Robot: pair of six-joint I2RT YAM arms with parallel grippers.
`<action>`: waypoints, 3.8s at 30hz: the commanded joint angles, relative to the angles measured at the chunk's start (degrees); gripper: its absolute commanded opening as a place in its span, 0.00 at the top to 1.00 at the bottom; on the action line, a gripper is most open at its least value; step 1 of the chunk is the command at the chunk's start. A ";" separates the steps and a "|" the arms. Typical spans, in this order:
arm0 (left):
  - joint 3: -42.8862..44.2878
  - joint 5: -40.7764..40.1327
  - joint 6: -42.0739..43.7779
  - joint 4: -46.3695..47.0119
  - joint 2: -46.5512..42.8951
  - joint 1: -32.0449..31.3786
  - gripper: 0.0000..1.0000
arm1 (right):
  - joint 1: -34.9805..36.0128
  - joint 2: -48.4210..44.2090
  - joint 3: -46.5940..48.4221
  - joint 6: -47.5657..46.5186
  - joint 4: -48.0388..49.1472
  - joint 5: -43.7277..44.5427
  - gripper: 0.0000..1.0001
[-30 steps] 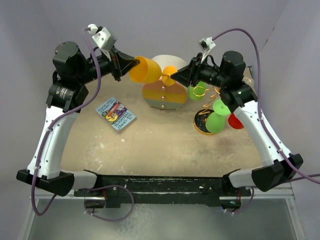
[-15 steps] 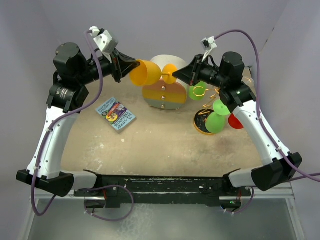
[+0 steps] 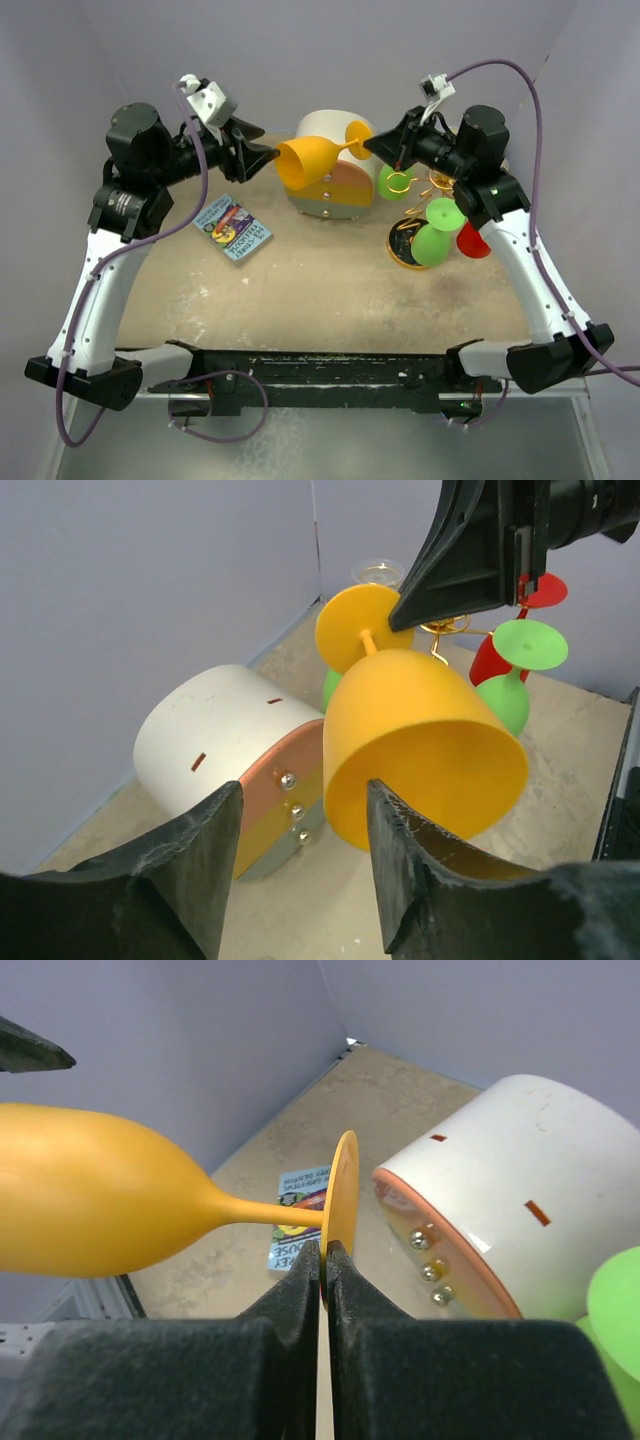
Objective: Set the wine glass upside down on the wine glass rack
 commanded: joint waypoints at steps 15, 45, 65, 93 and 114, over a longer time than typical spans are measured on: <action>-2.89 -15.28 11.88 -5.72 -7.21 1.18 0.09 | 2.09 -5.36 8.67 -38.12 -12.19 19.53 1.00; -2.01 -16.88 12.26 -4.30 -3.53 3.17 0.01 | 18.69 -4.16 -4.34 -70.46 -10.51 57.93 1.00; -2.28 -16.09 11.87 -4.21 -3.80 3.17 0.01 | 18.63 -6.74 -8.12 -71.21 -13.83 62.21 1.00; -2.54 -15.31 12.12 -4.43 -3.24 3.17 0.01 | 18.43 -9.59 -7.80 -70.75 -19.97 55.66 1.00; -2.63 -14.78 12.17 -4.56 -2.75 3.18 0.01 | 18.42 -10.56 -6.70 -70.67 -22.55 51.49 1.00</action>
